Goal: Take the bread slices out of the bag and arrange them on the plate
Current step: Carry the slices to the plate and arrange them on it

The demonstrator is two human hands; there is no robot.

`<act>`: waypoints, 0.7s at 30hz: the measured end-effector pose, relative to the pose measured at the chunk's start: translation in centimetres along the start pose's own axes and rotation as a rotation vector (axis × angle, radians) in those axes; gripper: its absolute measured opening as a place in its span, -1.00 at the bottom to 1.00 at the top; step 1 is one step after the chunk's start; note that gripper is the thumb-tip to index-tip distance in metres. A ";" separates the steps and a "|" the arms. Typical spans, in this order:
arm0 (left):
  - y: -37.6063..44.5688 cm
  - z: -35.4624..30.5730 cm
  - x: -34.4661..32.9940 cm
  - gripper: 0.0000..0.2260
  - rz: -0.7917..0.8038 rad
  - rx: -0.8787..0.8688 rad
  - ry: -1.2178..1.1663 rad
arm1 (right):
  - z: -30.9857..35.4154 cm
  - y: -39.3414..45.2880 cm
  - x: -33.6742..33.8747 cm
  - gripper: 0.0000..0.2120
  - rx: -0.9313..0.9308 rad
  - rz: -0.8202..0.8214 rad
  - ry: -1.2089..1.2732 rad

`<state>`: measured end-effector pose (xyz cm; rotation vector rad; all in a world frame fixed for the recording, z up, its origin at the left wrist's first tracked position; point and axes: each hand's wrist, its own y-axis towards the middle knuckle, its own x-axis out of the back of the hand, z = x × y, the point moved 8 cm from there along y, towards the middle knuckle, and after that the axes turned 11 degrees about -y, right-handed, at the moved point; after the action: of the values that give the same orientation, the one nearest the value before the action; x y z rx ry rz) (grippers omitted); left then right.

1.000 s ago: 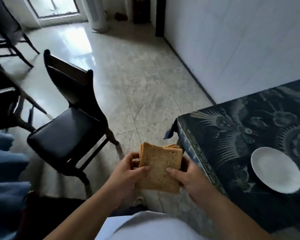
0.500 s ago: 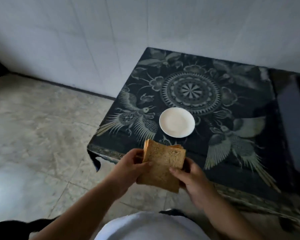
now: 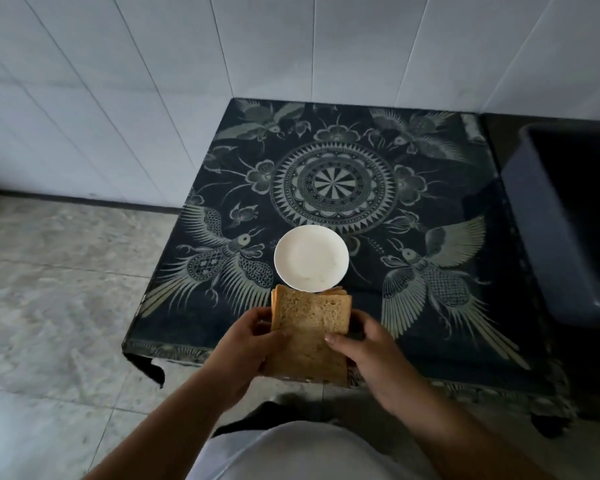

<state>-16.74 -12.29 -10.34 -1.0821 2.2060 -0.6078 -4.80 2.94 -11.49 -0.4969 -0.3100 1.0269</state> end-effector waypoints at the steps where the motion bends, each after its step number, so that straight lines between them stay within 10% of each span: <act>1: 0.6 -0.3 0.1 -0.73 0.001 0.004 0.015 | 0.2 0.6 0.0 -0.69 -0.003 -0.010 0.001; 21: 16.9 -7.3 0.1 -0.53 0.054 -0.011 0.354 | 2.2 13.8 2.0 -0.62 -0.089 -0.266 0.105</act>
<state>-30.96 -1.91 -15.69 -0.9751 2.5329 -0.8158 -15.02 11.08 -16.96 -0.5710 -0.3196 0.7287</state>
